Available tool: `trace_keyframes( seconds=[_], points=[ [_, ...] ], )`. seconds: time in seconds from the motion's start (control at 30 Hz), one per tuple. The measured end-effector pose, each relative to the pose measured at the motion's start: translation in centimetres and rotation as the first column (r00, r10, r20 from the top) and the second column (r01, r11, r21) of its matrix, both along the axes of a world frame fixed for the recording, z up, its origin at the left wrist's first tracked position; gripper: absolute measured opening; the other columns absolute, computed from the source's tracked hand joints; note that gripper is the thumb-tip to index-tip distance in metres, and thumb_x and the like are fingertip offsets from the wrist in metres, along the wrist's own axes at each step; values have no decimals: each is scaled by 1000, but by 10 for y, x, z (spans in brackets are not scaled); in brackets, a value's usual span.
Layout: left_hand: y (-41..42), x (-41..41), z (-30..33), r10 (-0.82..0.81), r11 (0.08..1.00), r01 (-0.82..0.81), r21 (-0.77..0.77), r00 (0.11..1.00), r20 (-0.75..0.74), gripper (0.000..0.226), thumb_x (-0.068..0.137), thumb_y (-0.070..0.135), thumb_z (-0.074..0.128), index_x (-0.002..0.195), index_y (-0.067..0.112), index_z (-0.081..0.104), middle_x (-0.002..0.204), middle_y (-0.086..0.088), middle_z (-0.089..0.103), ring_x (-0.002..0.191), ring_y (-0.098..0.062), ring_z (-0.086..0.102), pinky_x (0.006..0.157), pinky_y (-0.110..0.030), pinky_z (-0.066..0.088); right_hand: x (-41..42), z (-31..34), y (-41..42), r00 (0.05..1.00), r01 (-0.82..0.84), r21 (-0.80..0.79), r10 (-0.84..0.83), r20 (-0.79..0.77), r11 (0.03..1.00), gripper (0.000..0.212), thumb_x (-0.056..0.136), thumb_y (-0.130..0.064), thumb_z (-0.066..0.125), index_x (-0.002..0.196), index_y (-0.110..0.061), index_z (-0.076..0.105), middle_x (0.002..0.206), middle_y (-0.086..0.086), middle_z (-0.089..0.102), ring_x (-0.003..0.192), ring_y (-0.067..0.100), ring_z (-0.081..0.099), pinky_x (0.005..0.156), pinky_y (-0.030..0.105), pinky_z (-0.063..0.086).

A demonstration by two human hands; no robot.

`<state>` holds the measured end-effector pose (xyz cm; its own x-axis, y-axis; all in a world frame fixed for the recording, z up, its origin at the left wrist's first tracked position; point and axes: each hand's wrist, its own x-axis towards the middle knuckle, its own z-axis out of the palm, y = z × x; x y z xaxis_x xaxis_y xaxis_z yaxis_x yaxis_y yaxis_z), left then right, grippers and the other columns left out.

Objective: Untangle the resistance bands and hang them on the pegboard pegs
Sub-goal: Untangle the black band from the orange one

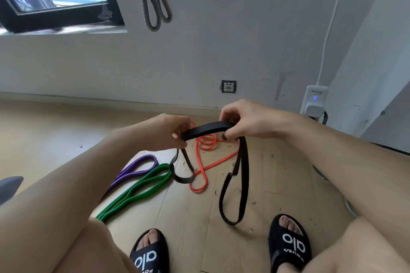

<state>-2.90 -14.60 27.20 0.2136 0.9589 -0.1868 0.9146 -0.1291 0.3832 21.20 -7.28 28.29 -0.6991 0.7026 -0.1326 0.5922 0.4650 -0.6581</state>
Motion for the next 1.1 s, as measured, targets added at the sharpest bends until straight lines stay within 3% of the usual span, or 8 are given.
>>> trace_keyframes(
  seconds=[0.13, 0.23, 0.33, 0.5, 0.67, 0.8, 0.9, 1.1],
  points=[
    [-5, 21, 0, -55, 998, 44, 47, 964, 260, 31, 83, 17, 83, 85, 33, 56, 80, 19, 65, 75, 6, 60, 71, -11, 44, -14, 9, -12, 995, -38, 10, 39, -93, 999, 14, 77, -15, 78, 80, -25, 69, 77, -4, 70, 71, 12, 64, 66, 30, 51],
    [-3, 29, 3, -89, 993, 55, 106, 932, 350, 29, 89, 17, 78, 79, 34, 57, 66, 11, 52, 61, -5, 46, 60, -26, 43, -15, 12, -14, 994, -29, 12, 30, -103, 1000, 14, 77, -17, 80, 78, -27, 69, 73, -7, 69, 69, 10, 65, 63, 26, 48],
    [-3, 21, 10, -44, 996, 18, 91, 954, 298, 15, 88, 32, 77, 84, 25, 63, 73, -7, 61, 65, -25, 52, 64, -46, 46, -11, 11, -11, 995, -13, -34, 10, -96, 999, 14, 78, -18, 81, 86, -25, 72, 79, -4, 75, 78, 14, 72, 72, 30, 57],
    [-8, 12, 19, -21, 999, 7, 49, 953, 301, 8, 94, 32, 69, 93, 25, 68, 82, 5, 77, 81, -26, 72, 83, -54, 56, -9, 0, -9, 999, -38, -19, 39, 19, 999, 22, 80, -17, 79, 94, -28, 67, 85, -6, 70, 79, 12, 66, 71, 28, 52],
    [-5, -1, 20, 24, 998, -34, 59, 985, 168, 14, 95, 25, 69, 85, 30, 61, 73, 10, 66, 69, -3, 62, 70, -32, 49, 2, -2, -1, 999, 6, 9, -7, 46, 1000, 24, 83, -15, 75, 100, -26, 62, 95, -2, 67, 91, 19, 66, 81, 37, 58],
    [-5, -7, 11, 17, 998, -17, -55, 1000, 2, 26, 90, 23, 71, 75, 38, 56, 75, 9, 63, 72, -12, 60, 71, -34, 48, -2, 3, -6, 999, -23, -43, 21, -26, 999, 22, 83, -16, 75, 100, -27, 67, 93, -3, 72, 87, 15, 69, 76, 29, 56],
    [-6, 1, 3, -29, 997, 39, -63, 988, 152, 17, 86, 24, 78, 91, 35, 66, 90, 11, 72, 89, -10, 69, 86, -37, 54, -11, 8, -12, 991, -36, -42, 30, -133, 998, 21, 82, -12, 74, 100, -23, 72, 93, -2, 74, 85, 13, 70, 76, 29, 57],
    [-5, 22, 5, -24, 999, 4, 47, 901, 433, 16, 82, 37, 78, 89, 27, 67, 74, 13, 65, 70, -7, 56, 71, -34, 46, -10, 16, -15, 977, -25, -61, 11, -214, 998, 28, 82, -5, 75, 107, -16, 72, 98, 0, 75, 88, 8, 69, 79, 21, 55]
  ],
)
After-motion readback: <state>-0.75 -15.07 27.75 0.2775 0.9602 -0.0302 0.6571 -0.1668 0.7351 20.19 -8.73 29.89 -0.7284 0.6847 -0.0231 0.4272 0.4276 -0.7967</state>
